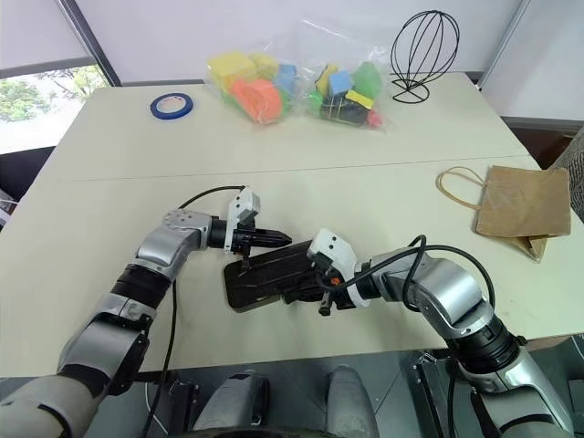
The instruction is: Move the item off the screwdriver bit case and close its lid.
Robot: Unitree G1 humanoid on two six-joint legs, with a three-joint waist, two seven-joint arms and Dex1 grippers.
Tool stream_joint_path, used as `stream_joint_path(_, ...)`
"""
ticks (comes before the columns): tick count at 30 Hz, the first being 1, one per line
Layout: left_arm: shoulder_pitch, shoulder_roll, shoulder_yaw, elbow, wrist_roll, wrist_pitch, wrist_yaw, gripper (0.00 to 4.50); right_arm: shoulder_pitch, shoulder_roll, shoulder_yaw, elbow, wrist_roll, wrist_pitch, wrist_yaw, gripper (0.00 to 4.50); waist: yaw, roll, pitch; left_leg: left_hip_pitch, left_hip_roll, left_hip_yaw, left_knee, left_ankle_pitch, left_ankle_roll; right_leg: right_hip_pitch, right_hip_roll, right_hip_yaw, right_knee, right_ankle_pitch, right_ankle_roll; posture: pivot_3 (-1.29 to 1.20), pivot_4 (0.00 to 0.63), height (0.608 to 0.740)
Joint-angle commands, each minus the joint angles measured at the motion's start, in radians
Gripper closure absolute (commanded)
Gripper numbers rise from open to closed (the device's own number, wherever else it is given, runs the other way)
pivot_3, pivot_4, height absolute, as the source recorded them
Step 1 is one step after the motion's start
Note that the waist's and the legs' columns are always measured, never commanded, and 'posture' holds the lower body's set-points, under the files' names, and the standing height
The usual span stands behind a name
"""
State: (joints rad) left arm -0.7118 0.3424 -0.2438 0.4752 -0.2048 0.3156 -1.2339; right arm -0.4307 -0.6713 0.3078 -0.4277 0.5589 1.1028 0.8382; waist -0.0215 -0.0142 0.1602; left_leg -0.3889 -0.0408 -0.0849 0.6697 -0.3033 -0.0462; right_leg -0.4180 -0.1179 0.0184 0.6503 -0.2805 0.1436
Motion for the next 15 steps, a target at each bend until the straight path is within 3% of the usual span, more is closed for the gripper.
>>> stream_joint_path(1,-0.004,-0.005,-0.007,-0.016,0.009,-0.024,-0.009,4.50,0.014,0.008,0.037,0.009,-0.032,-0.004,-0.032,4.45,0.000,0.000,0.000,0.000,0.000,0.000,0.000,0.000,0.000,0.000,0.000,0.000,0.000,0.000,0.000,0.00,0.150,0.740)
stream_joint_path(15,0.015,-0.003,-0.035,0.009,0.050,-0.082,-0.035,4.50,0.045,0.051,0.071,-0.033,-0.173,-0.066,-0.176,4.45,-0.004,-0.001,-0.001,0.015,0.001,-0.001,-0.003,-0.004,0.007,0.013,0.001,0.000,-0.001,0.000,0.000,0.00,0.150,0.740)
